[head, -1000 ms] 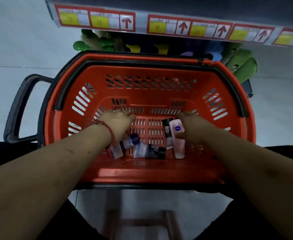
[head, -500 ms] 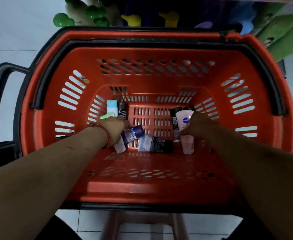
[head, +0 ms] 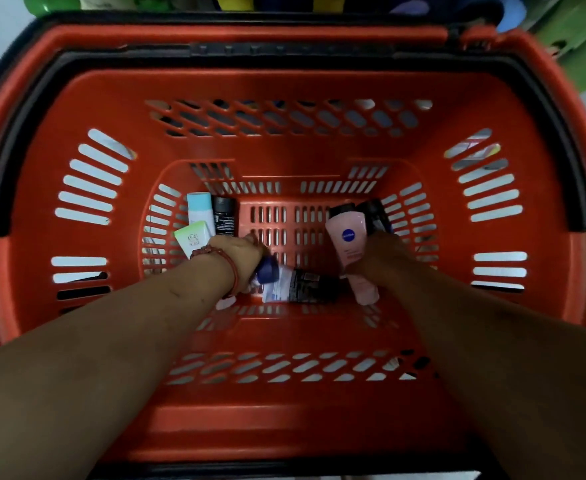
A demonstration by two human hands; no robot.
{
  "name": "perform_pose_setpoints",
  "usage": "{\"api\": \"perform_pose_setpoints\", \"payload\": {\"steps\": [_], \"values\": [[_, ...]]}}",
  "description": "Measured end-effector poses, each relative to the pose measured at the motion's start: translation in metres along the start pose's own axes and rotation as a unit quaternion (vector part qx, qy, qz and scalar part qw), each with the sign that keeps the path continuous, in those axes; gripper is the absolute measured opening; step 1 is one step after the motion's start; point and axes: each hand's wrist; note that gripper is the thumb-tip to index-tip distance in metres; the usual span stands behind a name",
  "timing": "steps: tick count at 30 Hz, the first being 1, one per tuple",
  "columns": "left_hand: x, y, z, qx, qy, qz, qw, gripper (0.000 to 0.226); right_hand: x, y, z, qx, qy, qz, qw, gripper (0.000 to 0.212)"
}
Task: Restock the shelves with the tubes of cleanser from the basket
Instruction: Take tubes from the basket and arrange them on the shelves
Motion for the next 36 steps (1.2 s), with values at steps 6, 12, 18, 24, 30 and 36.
{"api": "perform_pose_setpoints", "payload": {"steps": [6, 12, 18, 24, 30, 36], "values": [[0.006, 0.002, -0.006, -0.044, 0.010, 0.039, 0.998, 0.070, 0.000, -0.002, -0.002, -0.015, -0.015, -0.029, 0.999, 0.060], [0.000, 0.028, -0.037, 0.063, 0.147, 0.041, 0.986, 0.055, -0.013, 0.018, -0.024, -0.024, -0.072, -0.125, 0.989, 0.050], [-0.013, 0.084, -0.097, 0.173, 0.159, 0.061, 0.970, 0.054, -0.038, 0.069, -0.076, 0.021, -0.096, -0.226, 0.969, 0.043], [-0.033, 0.172, -0.160, 0.268, 0.143, 0.101, 0.948, 0.054, -0.062, 0.133, -0.153, 0.052, -0.051, -0.300, 0.951, 0.039], [-0.040, 0.240, -0.184, 0.307, 0.280, 0.135, 0.899, 0.047, -0.082, 0.201, -0.216, -0.002, -0.060, -0.341, 0.938, 0.035], [-0.021, 0.258, -0.196, 0.344, 0.526, 0.174, 0.758, 0.032, -0.088, 0.230, -0.237, 0.014, -0.233, -0.373, 0.898, 0.036]]}}
Point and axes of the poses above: each hand's wrist, its own y-axis away from the middle knuckle, its own z-axis out of the palm, x = y × z, and after that the axes turned 1 degree about x, right-handed
